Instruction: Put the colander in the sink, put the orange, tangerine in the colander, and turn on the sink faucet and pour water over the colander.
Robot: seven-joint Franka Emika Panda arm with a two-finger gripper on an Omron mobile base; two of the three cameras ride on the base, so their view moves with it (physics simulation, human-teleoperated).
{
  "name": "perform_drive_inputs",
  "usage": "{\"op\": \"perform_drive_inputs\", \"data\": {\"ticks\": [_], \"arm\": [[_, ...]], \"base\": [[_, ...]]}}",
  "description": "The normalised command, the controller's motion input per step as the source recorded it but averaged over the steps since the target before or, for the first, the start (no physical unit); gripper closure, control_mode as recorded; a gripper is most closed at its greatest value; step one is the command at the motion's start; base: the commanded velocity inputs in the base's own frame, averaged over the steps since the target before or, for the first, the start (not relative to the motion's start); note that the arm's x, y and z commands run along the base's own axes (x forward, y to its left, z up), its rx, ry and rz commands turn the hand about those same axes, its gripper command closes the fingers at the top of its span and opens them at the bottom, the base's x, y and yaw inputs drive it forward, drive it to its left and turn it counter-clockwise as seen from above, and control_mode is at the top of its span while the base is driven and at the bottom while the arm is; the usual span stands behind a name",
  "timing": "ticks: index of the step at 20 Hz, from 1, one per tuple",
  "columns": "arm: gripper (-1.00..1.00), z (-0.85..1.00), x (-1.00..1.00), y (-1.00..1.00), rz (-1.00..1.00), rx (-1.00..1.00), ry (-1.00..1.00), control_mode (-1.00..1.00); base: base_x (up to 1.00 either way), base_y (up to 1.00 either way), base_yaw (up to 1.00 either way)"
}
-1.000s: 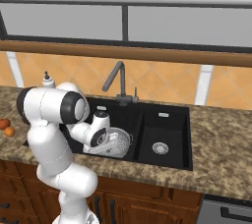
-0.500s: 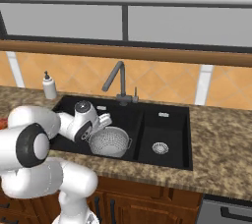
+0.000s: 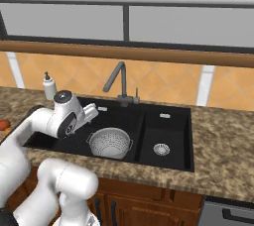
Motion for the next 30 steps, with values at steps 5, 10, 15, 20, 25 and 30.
{"op": "perform_drive_inputs", "data": {"ticks": [5, 10, 15, 20, 25, 30], "arm": [[-1.0, 0.85, -0.81, 0.73, 0.06, -0.01, 0.02, -1.0], [-1.0, 0.61, -0.83, 0.82, 0.11, 0.0, 0.0, -1.0], [-1.0, 0.49, -0.51, 0.86, 0.16, 0.03, 0.0, -1.0], [-1.0, 0.32, -0.4, 0.73, 0.22, 0.09, -0.02, -1.0], [-1.0, 0.01, -0.03, 0.81, 0.01, 0.14, -0.01, -1.0], [-1.0, -0.11, 0.26, 0.92, -0.11, 0.03, 0.05, -1.0]], "base": [[0.0, 0.0, 0.0], [0.0, 0.0, 0.0], [0.0, 0.0, 0.0], [0.0, 0.0, 0.0], [0.0, 0.0, 0.0], [0.0, 0.0, 0.0]]}}
